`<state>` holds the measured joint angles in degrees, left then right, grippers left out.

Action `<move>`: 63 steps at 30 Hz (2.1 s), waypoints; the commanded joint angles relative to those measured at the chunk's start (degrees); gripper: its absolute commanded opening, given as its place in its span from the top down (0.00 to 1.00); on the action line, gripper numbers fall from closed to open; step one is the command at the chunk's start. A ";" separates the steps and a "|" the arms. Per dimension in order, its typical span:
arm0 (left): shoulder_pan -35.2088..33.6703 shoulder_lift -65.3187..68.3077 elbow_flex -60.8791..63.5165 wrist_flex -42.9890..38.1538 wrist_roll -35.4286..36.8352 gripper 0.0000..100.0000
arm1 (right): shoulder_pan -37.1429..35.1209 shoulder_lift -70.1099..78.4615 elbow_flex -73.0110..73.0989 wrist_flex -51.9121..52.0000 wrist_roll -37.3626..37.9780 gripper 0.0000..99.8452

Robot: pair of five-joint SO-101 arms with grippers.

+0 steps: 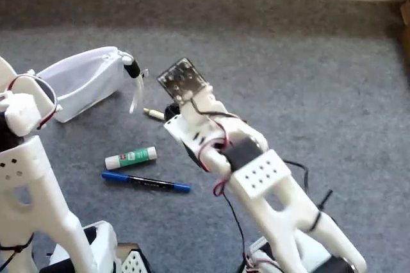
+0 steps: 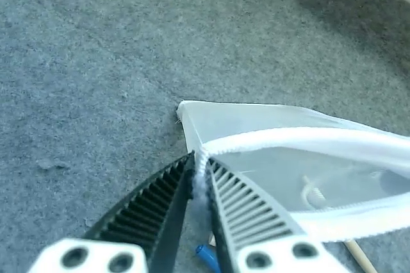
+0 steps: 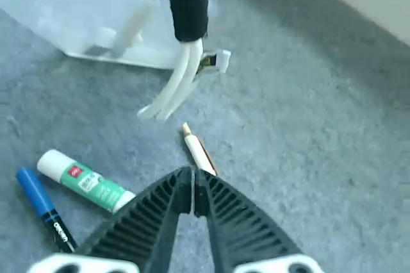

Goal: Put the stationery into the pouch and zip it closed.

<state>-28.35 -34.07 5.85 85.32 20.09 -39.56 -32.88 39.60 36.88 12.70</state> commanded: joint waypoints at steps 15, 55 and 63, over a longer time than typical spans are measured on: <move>-1.01 -1.27 -1.27 -0.97 -0.26 0.99 | 4.44 36.09 -25.98 9.80 0.62 0.88; -1.01 -1.27 -1.27 -0.97 -0.44 0.99 | 13.41 52.00 -42.68 34.59 19.16 0.99; -0.92 -1.27 -1.36 -1.05 -0.35 0.99 | 12.26 52.00 -44.79 38.46 21.01 0.91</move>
<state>-28.62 -34.07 5.85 85.32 20.09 -27.34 20.04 -0.04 74.15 33.19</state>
